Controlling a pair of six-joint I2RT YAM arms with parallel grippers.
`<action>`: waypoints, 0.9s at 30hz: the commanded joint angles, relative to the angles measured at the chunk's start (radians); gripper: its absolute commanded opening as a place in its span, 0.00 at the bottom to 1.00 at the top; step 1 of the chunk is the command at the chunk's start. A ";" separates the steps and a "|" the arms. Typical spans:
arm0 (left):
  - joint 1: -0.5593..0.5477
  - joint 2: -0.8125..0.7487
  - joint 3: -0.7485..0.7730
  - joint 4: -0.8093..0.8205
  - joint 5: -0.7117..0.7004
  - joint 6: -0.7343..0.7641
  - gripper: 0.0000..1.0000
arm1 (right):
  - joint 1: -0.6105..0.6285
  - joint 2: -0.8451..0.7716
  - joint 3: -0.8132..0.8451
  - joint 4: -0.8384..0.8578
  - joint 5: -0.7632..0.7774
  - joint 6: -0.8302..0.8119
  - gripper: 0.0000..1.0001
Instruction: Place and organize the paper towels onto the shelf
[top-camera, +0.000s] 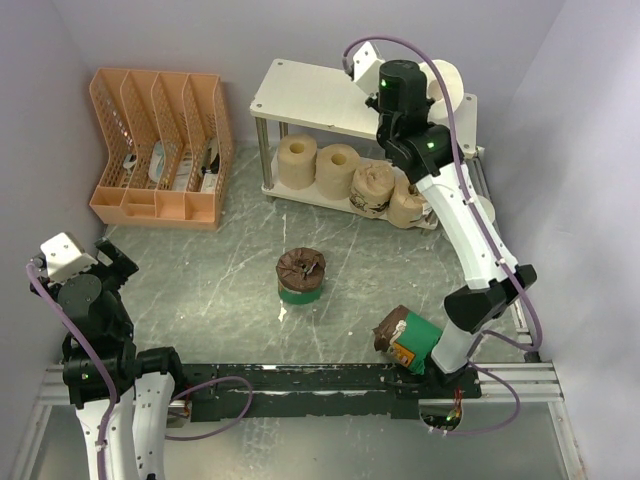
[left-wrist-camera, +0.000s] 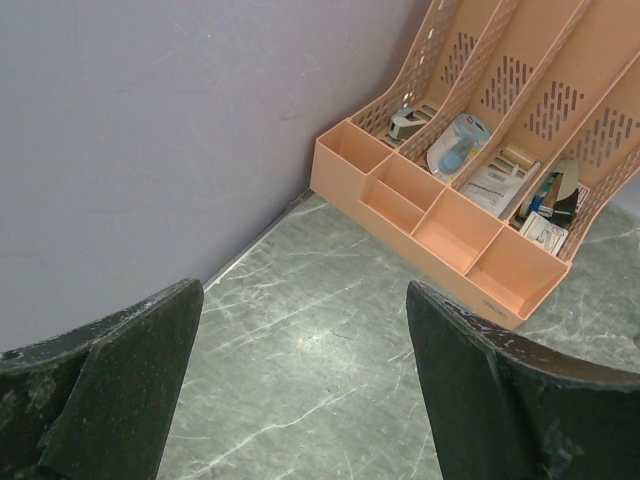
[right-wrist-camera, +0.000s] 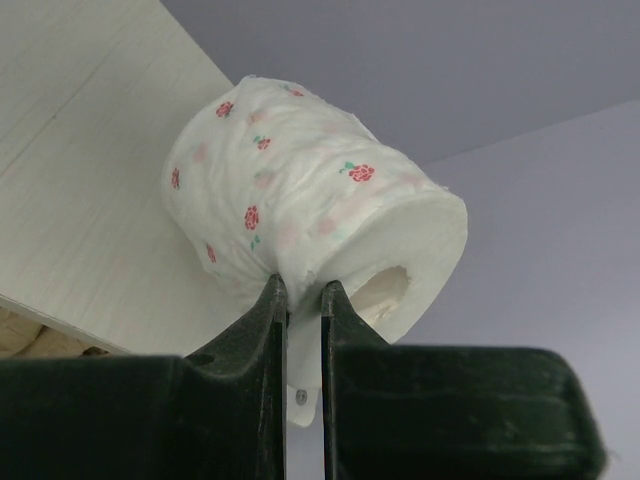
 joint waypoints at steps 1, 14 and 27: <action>-0.007 -0.003 -0.004 0.037 -0.011 0.001 0.94 | -0.011 -0.063 0.000 0.033 -0.012 0.008 0.00; -0.005 0.000 -0.005 0.039 -0.013 0.002 0.94 | 0.012 -0.058 0.021 0.078 -0.028 -0.021 0.06; 0.005 0.004 -0.004 0.034 -0.003 0.001 0.94 | 0.046 -0.029 0.075 -0.029 -0.036 0.017 0.08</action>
